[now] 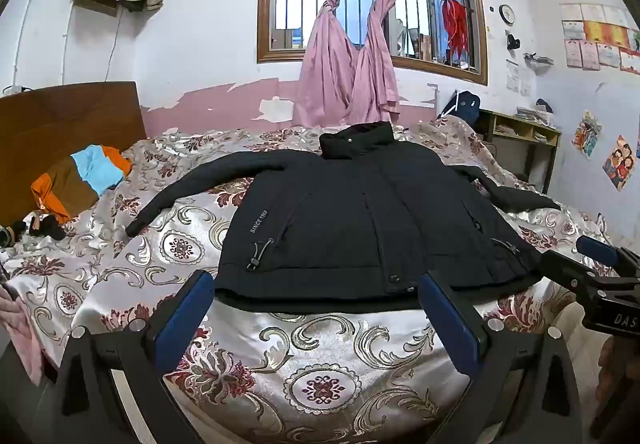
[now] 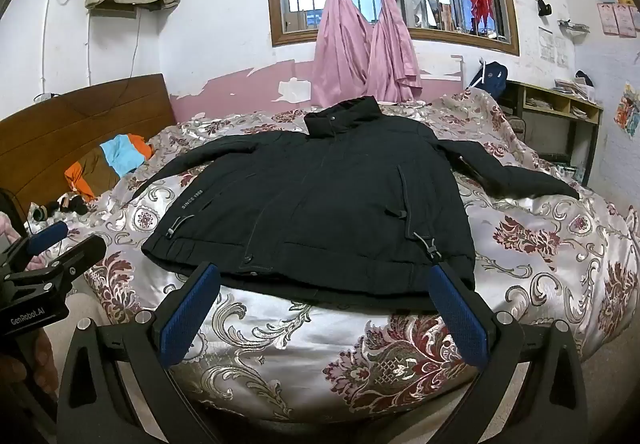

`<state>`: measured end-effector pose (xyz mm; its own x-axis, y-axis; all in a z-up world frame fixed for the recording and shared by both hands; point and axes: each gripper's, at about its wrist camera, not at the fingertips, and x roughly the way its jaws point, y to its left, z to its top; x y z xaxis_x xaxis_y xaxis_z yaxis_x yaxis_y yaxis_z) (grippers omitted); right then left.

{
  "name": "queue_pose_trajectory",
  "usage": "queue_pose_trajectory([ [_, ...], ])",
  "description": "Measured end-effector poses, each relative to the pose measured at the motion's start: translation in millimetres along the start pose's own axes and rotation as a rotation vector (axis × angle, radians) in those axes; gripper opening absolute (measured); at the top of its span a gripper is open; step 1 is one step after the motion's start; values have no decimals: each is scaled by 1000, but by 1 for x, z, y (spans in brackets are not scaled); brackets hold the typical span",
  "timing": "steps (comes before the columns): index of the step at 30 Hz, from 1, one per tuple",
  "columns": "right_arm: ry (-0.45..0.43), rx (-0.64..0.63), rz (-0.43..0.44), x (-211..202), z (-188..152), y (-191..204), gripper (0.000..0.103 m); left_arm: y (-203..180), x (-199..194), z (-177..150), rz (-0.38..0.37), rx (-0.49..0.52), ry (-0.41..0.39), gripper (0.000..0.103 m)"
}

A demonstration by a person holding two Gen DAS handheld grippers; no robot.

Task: Fold large clothes
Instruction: 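Move both tools toward the black jacket lying on the bed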

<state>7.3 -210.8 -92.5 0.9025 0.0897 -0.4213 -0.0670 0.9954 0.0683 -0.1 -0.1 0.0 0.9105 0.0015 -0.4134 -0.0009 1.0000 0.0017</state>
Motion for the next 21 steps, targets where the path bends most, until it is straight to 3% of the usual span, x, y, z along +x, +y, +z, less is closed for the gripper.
queue_pose_trajectory([
  [21,-1,-9,2,2,-1,0,102,0,0,0,4,7,1,103],
])
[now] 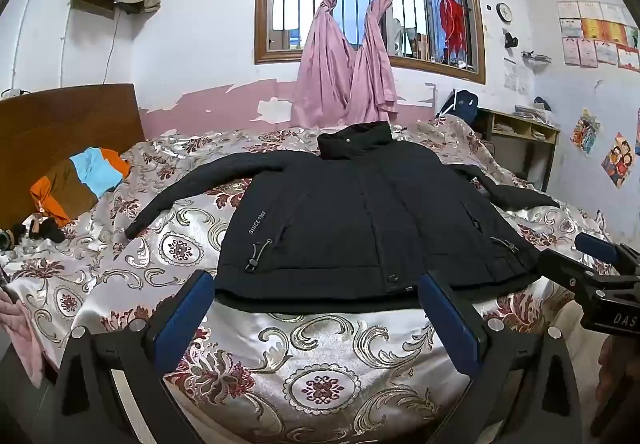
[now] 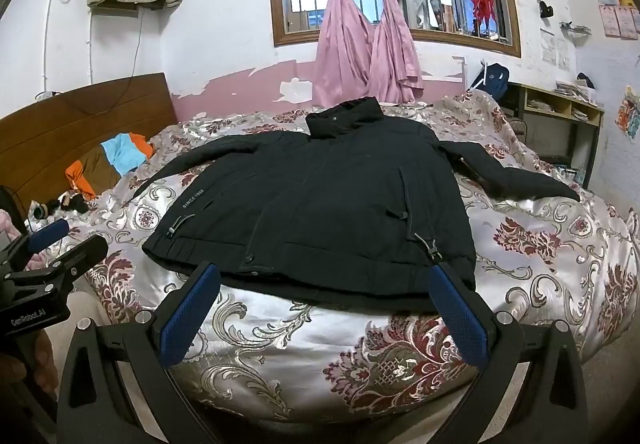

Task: Fold large clothes
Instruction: 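Move both tools toward the black jacket lying on the bed, then lower the right tool onto the sleeve nearest it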

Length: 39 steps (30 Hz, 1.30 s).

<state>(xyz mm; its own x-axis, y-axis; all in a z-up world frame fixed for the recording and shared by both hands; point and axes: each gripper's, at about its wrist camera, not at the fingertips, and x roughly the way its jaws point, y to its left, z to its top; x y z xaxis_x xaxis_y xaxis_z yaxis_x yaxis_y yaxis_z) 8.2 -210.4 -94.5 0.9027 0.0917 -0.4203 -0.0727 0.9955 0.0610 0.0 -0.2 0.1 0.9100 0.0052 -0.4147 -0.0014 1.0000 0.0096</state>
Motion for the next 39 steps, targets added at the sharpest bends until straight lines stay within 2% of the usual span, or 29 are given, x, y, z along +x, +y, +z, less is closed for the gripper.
queue_pose_trajectory([
  [18,12,0,4,3,-3,2,102,-1,1,-1,-1,-7,17,103],
  [24,62,-11,-3,13,3,-1,102,-8,20,18,93,18,133,103],
  [34,57,-35,-43,33,31,-9,102,-5,56,54,139,-1,307,103],
  [39,41,-37,-95,48,50,-18,102,-8,82,68,121,10,341,103],
])
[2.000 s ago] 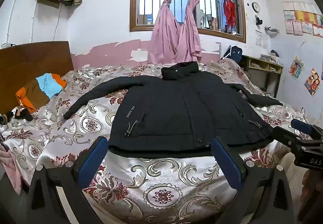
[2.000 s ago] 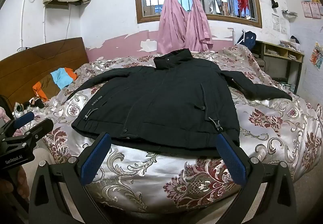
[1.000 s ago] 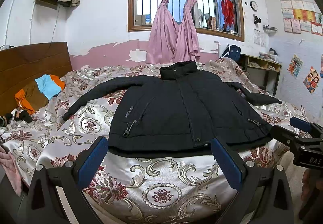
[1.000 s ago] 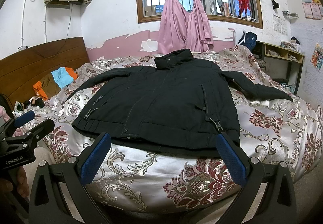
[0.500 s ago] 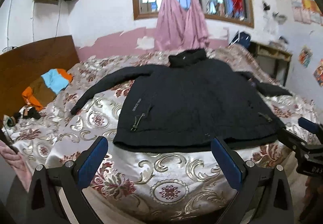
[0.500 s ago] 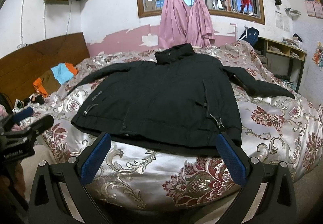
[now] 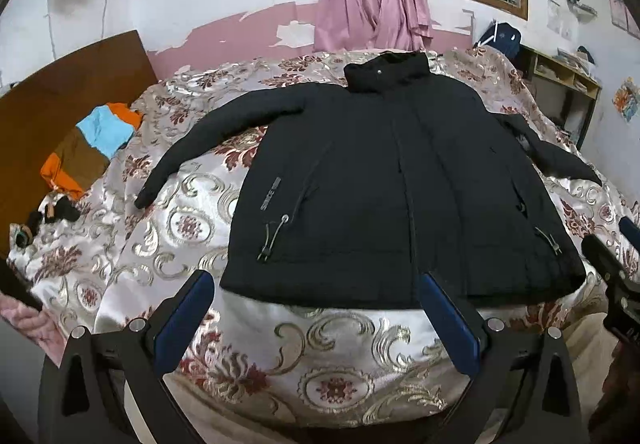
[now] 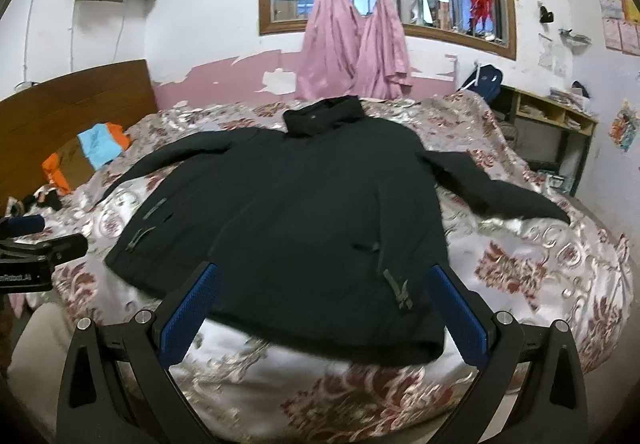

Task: Fold large clothes
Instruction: 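Lower the right tool onto the sleeve nearest it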

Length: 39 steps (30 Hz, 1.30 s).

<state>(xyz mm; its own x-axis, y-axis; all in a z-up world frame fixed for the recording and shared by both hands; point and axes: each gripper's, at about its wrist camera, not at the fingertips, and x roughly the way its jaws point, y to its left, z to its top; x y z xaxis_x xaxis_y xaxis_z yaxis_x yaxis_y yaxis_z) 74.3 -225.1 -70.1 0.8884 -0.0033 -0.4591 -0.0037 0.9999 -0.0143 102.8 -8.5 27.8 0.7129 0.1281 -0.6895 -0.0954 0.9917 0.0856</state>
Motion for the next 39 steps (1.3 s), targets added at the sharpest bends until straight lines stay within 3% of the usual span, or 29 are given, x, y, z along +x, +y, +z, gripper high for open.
queue_pose_trajectory([
  [12,40,35,-46,64,39,-34,102,-32,75,48,-7,84,95,103],
  [18,48,45,-68,122,59,-56,102,-51,132,83,15,130,122,103],
  [23,65,62,-126,187,78,-83,102,-71,188,125,7,153,93,103],
  [29,65,139,-322,231,95,-130,102,-126,231,186,-78,236,49,103],
  [35,210,345,-354,258,105,-214,102,-202,271,235,-253,201,119,103],
  [39,296,509,-423,272,95,-284,102,-257,284,253,-287,202,112,103],
])
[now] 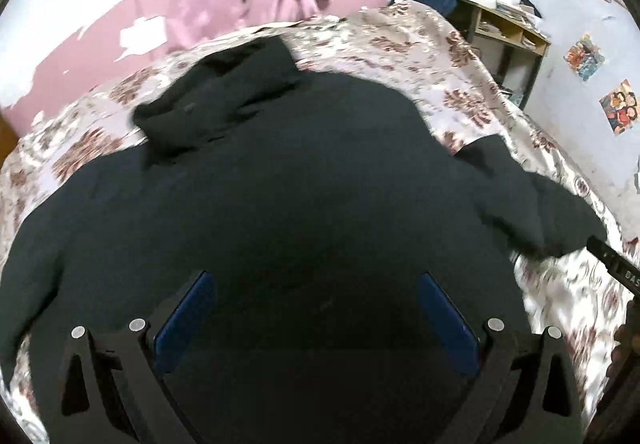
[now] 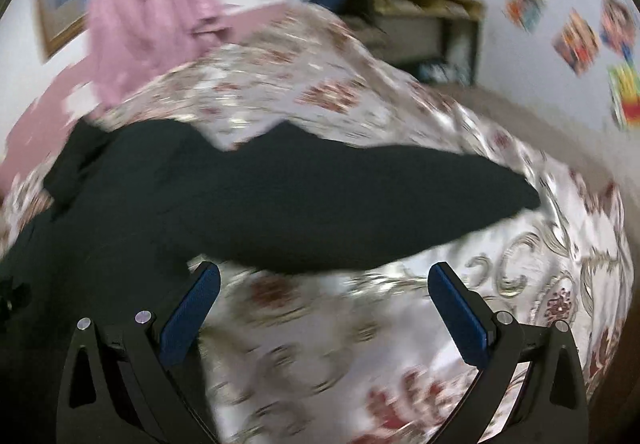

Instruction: Fold large clothes

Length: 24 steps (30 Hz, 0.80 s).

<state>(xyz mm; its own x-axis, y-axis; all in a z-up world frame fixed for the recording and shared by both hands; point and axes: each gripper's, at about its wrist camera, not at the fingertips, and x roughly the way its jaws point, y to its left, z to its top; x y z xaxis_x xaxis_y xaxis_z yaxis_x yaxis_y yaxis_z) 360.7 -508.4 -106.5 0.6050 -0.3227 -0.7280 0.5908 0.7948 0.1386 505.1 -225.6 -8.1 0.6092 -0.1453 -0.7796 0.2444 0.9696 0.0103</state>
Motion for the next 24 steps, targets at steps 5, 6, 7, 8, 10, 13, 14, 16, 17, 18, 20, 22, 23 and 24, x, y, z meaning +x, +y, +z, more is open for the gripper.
queue_pose_trajectory([
  [5,90,225,-38,50,33,-82,102,-51,38,38,-12,-17,34,103],
  [6,107,282,-32,62,39,-100,102,-58,47,41,-18,-30,62,103],
  [7,110,323,-23,70,41,-115,102,-65,58,45,-17,-39,96,103],
  [8,117,395,-5,80,43,-134,102,-70,67,47,-8,-44,121,103],
  [10,154,512,12,101,38,-156,102,-77,88,48,34,-58,184,103],
  [13,177,679,49,123,25,-168,102,-79,108,47,79,-92,245,103],
  [14,174,718,44,128,23,-170,102,-79,112,48,89,-98,252,103],
  [16,167,760,29,135,22,-165,102,-79,118,47,104,-93,267,103],
  [17,164,775,25,138,23,-166,101,-81,122,47,116,-82,281,103],
  [18,162,784,11,136,21,-162,93,-82,125,47,133,-62,296,103],
  [20,172,784,-20,139,24,-159,74,-85,128,47,159,-30,309,103],
  [22,183,781,-45,140,26,-156,53,-84,129,49,161,-30,325,103],
  [23,189,777,-29,142,27,-155,48,-82,129,50,152,-39,335,103],
  [24,193,772,-22,139,25,-157,41,-80,128,51,143,-45,343,103],
])
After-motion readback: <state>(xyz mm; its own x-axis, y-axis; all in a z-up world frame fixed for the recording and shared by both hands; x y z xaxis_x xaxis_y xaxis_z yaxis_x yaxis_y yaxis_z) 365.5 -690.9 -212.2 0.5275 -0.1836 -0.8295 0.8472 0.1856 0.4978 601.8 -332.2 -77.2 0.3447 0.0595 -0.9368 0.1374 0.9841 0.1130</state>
